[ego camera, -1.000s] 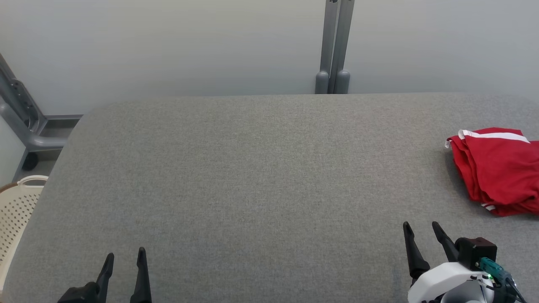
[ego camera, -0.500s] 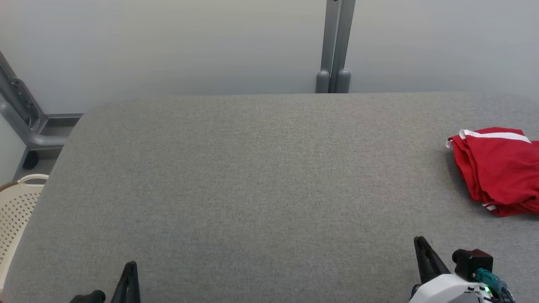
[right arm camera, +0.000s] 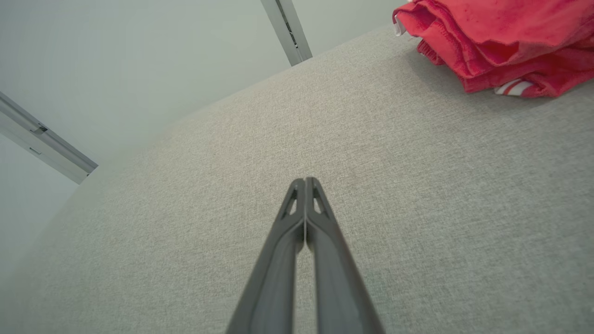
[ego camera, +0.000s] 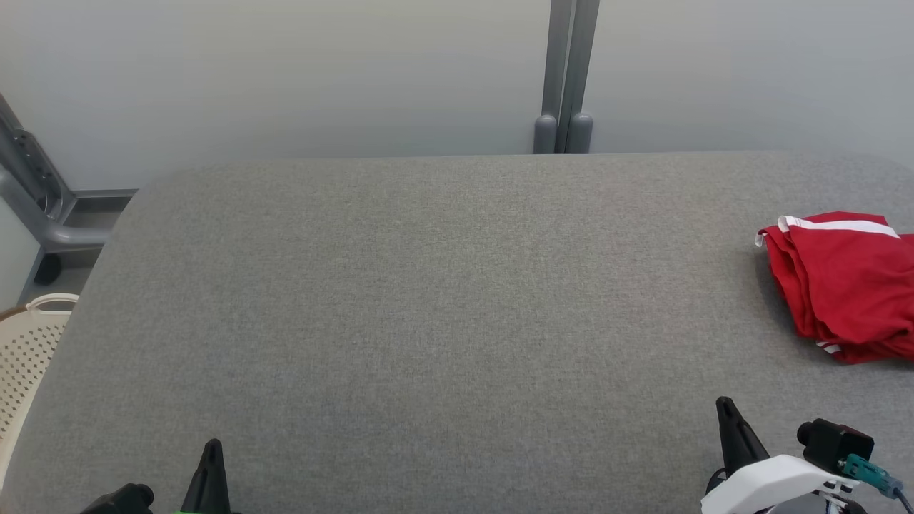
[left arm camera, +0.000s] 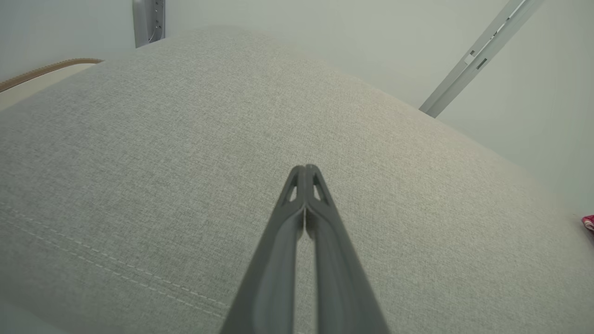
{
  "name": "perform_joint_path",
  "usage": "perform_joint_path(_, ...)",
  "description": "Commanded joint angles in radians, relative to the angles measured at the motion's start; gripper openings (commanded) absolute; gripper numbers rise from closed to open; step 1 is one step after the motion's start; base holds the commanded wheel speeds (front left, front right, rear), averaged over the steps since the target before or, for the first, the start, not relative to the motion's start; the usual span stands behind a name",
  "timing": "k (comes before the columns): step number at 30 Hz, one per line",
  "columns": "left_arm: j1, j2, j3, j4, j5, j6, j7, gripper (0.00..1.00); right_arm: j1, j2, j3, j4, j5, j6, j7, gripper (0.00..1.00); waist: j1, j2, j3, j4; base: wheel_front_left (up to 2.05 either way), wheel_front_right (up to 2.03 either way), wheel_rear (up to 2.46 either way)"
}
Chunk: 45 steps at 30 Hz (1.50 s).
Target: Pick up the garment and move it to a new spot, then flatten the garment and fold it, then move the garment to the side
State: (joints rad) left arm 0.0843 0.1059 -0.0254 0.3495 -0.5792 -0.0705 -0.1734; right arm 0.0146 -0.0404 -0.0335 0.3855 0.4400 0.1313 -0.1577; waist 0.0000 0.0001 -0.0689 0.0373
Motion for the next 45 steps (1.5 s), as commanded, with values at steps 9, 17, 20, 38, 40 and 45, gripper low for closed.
perform_joint_path(9, -0.066, -0.006, 0.027, -0.022, -0.156, -0.013, 0.052, 0.0, -0.025, -0.005, -0.011, -0.051, 0.18, 0.0, 0.027, 0.0, 0.0, -0.0001, 0.006, -0.003, 0.0, 0.0, 0.0)
perform_joint_path(17, -0.087, -0.011, 0.04, -0.023, -0.247, -0.019, 0.085, 0.0, -0.028, -0.006, -0.016, -0.07, 0.285, 0.0, 0.044, 0.0, 0.0, -0.0001, 0.011, -0.006, 0.0, 0.0, 0.0)
perform_joint_path(20, -0.097, -0.013, 0.046, -0.024, -0.285, -0.02, 0.098, 0.0, -0.029, -0.006, -0.018, -0.078, 0.327, 0.0, 0.05, 0.0, 0.0, -0.0001, 0.013, -0.007, 0.0, 0.0, 0.0)
perform_joint_path(38, -0.144, -0.024, 0.075, -0.028, -0.484, -0.032, 0.172, 0.0, -0.036, -0.008, -0.032, -0.117, 0.557, 0.0, 0.088, 0.0, 0.0, -0.0001, 0.024, -0.013, 0.0, 0.0, 0.0)
perform_joint_path(40, -0.149, -0.025, 0.078, -0.028, -0.503, -0.033, 0.179, 0.0, -0.036, -0.008, -0.033, -0.122, 0.58, 0.0, 0.091, 0.0, 0.0, -0.0001, 0.025, -0.013, 0.0, 0.0, 0.0)
perform_joint_path(45, -0.16, -0.029, 0.085, -0.029, -0.551, -0.037, 0.196, 0.0, -0.038, -0.009, -0.036, -0.131, 0.636, 0.0, 0.1, 0.0, 0.0, -0.0001, 0.028, -0.015, 0.0, 0.0, 0.0)
